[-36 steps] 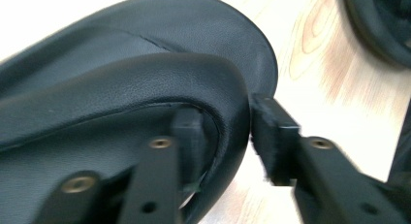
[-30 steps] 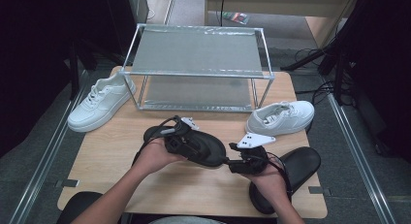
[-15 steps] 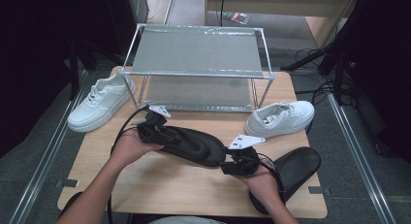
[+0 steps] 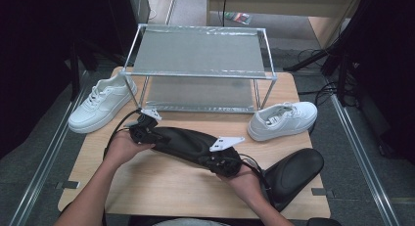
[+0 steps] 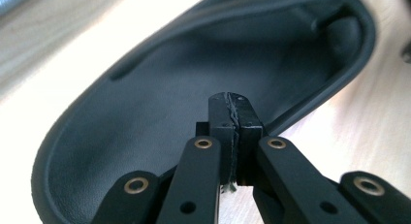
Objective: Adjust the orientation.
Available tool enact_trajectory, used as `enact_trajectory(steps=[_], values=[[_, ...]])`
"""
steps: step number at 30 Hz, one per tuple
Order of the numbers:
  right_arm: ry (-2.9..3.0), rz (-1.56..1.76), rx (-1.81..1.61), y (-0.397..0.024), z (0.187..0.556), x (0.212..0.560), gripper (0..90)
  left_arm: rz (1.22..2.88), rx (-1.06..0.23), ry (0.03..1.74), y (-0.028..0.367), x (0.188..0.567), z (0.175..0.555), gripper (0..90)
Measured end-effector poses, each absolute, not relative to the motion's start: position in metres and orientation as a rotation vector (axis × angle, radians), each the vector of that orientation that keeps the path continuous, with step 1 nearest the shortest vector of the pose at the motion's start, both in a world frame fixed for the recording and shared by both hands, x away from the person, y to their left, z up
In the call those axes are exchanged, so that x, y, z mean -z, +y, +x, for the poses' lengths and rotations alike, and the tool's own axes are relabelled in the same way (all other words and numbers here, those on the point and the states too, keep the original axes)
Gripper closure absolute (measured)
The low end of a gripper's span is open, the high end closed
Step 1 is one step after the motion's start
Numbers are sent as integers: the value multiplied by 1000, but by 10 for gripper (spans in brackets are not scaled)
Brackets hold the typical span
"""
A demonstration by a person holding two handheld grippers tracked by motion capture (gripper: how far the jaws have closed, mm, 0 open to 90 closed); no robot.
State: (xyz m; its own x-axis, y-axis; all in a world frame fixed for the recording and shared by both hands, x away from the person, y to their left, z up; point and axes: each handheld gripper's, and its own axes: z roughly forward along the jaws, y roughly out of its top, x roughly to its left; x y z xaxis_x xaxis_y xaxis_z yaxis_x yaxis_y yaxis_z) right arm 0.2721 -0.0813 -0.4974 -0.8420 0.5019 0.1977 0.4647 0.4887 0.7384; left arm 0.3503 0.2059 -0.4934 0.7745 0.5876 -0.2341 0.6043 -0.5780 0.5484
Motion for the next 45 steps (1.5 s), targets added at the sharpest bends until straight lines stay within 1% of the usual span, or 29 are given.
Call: enact_trajectory(steps=[3,8,18,28,41,45], values=[[2711,816,-1251,-66,273,501,900,2357,40,889,204,498,348,900],[2716,807,-1230,-60,277,503,900,2343,36,905,205,499,345,900],[2721,853,-1209,-66,288,503,900,2346,36,906,205,498,335,896],[2713,927,-1235,-73,298,503,900,2337,99,892,200,499,327,896],[2680,987,-1232,-79,303,501,900,2340,165,817,188,497,316,891],[2667,992,-1226,-81,305,501,900,2352,157,801,180,497,312,893]])
